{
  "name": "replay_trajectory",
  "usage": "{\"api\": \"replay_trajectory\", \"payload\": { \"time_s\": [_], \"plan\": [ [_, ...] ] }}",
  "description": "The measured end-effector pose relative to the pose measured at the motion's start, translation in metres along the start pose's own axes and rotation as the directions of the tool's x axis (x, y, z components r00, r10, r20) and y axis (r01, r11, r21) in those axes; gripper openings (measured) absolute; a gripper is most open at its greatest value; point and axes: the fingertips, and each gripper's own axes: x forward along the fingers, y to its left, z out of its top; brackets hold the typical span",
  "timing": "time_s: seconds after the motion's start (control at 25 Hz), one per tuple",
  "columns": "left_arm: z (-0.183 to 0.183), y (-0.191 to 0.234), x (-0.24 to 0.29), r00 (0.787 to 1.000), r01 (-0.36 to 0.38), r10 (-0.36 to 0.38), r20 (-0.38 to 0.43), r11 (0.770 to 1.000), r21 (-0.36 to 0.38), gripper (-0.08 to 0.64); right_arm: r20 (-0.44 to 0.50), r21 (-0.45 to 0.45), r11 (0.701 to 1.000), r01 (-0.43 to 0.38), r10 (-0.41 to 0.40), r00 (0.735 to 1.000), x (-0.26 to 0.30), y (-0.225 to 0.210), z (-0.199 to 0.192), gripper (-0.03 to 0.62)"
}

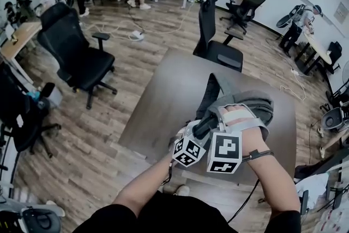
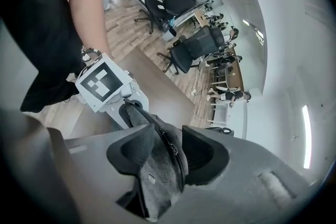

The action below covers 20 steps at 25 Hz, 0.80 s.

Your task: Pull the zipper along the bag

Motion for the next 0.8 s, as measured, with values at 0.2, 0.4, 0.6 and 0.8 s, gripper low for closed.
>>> {"api": "replay_trajectory", "payload": {
  "time_s": [0.2,0.4,0.6,0.8],
  "plan": [
    [0.001,-0.005,-0.002,1.0,0.01,-0.011,0.019,0.997,0.071,0.146,-0.023,0.013,0.996,-0.085,0.085,0.996,0.005,0.005,-0.001,0.124],
    [0.0,-0.013,-0.004,0.999,0.0,-0.006,0.036,0.989,0.146,0.144,-0.033,0.028,0.992,-0.126,0.127,0.991,0.01,0.009,-0.002,0.085],
    [0.001,-0.018,-0.005,0.999,0.007,-0.015,0.047,0.987,0.159,0.144,0.017,0.124,0.987,-0.099,0.098,0.995,0.007,0.007,-0.003,0.051],
    [0.0,-0.018,-0.008,0.998,0.007,-0.017,0.059,0.987,0.158,0.144,0.086,0.242,0.969,-0.044,0.024,0.996,-0.004,0.002,-0.004,0.002]
  ]
}}
